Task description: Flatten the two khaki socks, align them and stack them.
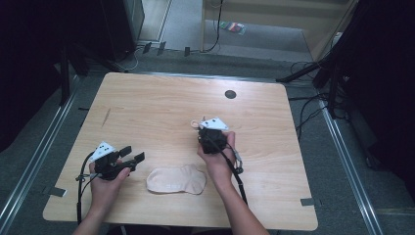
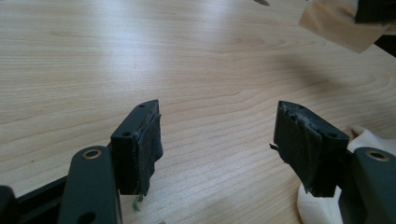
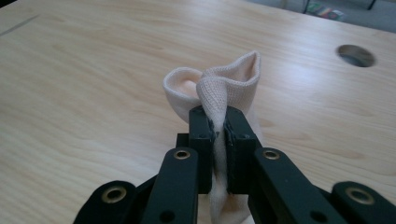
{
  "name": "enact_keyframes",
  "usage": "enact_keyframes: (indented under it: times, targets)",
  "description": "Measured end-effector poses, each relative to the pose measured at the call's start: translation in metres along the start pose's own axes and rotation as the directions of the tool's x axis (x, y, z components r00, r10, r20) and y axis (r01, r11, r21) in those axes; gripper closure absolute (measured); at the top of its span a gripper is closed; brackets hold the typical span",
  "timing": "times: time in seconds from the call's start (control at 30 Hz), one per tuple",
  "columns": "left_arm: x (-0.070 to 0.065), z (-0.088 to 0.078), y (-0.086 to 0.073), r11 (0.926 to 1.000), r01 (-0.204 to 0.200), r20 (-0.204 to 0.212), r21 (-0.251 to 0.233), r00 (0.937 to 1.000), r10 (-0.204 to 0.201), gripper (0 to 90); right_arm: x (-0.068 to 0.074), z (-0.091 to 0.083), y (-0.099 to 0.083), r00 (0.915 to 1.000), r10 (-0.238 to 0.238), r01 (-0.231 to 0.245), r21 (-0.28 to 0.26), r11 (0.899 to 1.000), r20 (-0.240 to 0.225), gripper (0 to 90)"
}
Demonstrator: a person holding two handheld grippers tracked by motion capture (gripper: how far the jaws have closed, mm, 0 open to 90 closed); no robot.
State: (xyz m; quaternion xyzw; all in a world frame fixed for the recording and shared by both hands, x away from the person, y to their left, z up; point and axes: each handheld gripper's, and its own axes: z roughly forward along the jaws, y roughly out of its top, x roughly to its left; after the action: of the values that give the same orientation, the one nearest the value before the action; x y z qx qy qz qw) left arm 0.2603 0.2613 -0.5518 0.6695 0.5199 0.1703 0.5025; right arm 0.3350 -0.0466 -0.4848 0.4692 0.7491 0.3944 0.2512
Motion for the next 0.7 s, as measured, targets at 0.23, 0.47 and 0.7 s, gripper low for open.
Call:
enact_keyframes:
  times: [0.23,0.47,0.7]
  targets:
    - [0.0,0.0,0.0,1.0,0.004,0.003,0.0,1.0,-0.004,33.0,0.041,0.02,-0.009,0.999,-0.023,0.024,0.026,0.999,-0.038,75.5]
    - [0.002,0.0,0.0,0.9999,0.011,0.003,-0.005,0.9999,-0.011,33.0,0.037,0.031,-0.013,0.985,0.062,-0.055,0.051,0.997,-0.161,43.6]
    - [0.001,0.001,0.0,1.0,0.008,-0.011,0.003,0.9999,-0.008,33.5,0.037,0.018,-0.007,0.9782,0.003,0.002,0.027,1.0,-0.208,71.7]
